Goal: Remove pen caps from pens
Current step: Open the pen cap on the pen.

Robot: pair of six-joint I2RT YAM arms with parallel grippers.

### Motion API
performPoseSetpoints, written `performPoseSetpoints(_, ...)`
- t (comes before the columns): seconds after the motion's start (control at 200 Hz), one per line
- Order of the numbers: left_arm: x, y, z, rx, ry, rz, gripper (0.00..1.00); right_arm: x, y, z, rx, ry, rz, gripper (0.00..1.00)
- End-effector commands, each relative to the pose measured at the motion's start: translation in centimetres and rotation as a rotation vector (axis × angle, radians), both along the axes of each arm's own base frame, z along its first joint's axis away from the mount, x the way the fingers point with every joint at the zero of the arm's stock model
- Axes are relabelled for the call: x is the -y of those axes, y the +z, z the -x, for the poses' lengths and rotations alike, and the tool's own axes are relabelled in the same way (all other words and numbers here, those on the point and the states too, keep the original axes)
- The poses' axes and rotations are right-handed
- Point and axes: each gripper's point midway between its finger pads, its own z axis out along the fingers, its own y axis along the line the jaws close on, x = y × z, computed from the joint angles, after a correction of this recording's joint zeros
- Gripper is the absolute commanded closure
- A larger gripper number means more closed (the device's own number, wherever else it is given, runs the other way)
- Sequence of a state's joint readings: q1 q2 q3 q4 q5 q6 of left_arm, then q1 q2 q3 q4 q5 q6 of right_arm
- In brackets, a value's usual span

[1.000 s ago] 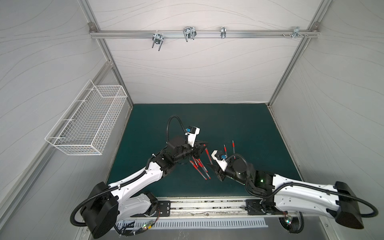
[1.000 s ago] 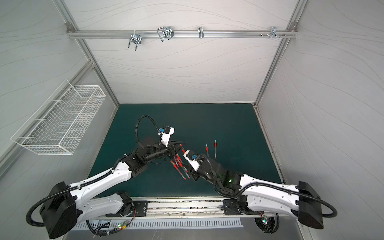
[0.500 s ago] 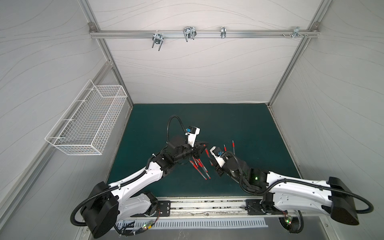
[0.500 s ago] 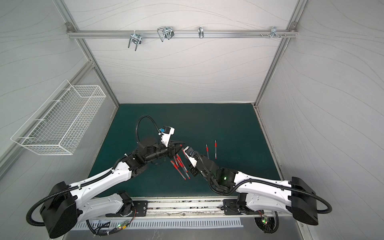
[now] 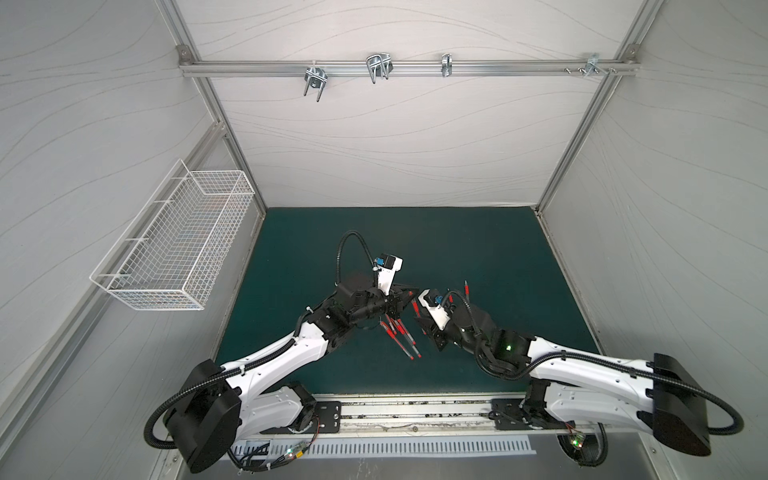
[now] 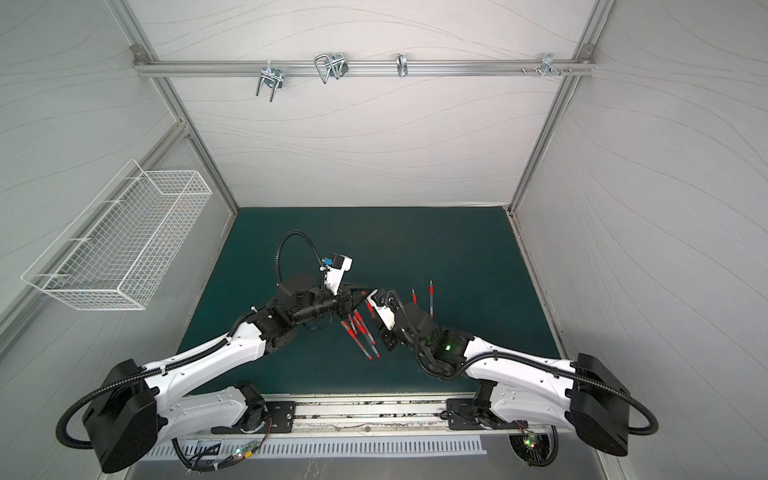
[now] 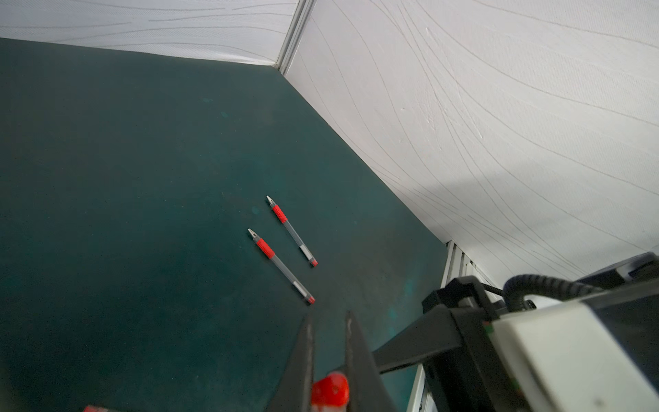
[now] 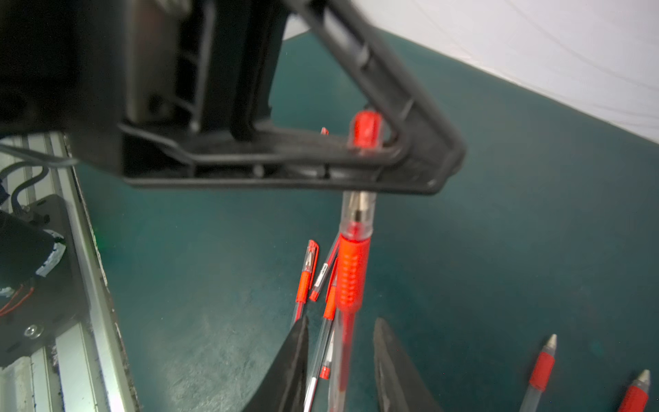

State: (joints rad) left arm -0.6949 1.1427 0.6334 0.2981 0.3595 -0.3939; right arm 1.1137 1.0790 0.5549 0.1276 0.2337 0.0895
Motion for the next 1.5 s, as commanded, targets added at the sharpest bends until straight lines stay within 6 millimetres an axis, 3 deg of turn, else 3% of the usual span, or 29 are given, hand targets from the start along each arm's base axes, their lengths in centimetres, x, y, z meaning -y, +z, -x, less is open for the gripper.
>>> performPoseSetpoints(0.0, 0.7, 2.0, -0.1, 0.057, -0.024, 0.048, 1.0, -0.6, 0.1, -0.4, -0.018, -0.007, 0.0, 0.72)
performPoseSetpoints(0.17, 0.6, 2.1, -0.1, 0.058, -0.024, 0.053, 1.0, -0.6, -0.6, -0.9, -0.03, -0.036, 0.023, 0.85)
performPoseSetpoints(0.29, 0.5, 1.9, -0.3, 0.053, -0.011, 0.047, 0.99, -0.4, -0.3, -0.8, -0.035, -0.028, 0.003, 1.0)
performPoseSetpoints(0.445, 0.2, 2.0, -0.3, 0.065, 0.003, 0.041, 0.78, 0.4, 0.6, -0.4, -0.18, 0.073, -0.161, 1.0)
performPoseSetpoints(0.565, 0.2, 2.3, -0.1, 0.077, -0.003, 0.048, 0.65, 0.8, 2.2, 1.1, -0.296, 0.251, -0.317, 1.0)
performPoseSetpoints(0.83, 1.4, 3.7, 1.5, 0.11, -0.127, 0.124, 0.52, 1.1, 3.5, 2.4, -0.415, 0.441, -0.461, 1.0)
performPoseSetpoints(1.22, 1.8, 3.5, 1.7, 0.094, -0.152, 0.136, 0.6, 0.2, 3.6, 3.3, -0.501, 0.56, -0.489, 1.0)
performPoseSetpoints(1.495, 1.6, 3.6, 1.6, 0.094, -0.143, 0.141, 0.75, -0.1, 3.4, 3.5, -0.524, 0.582, -0.485, 1.0)
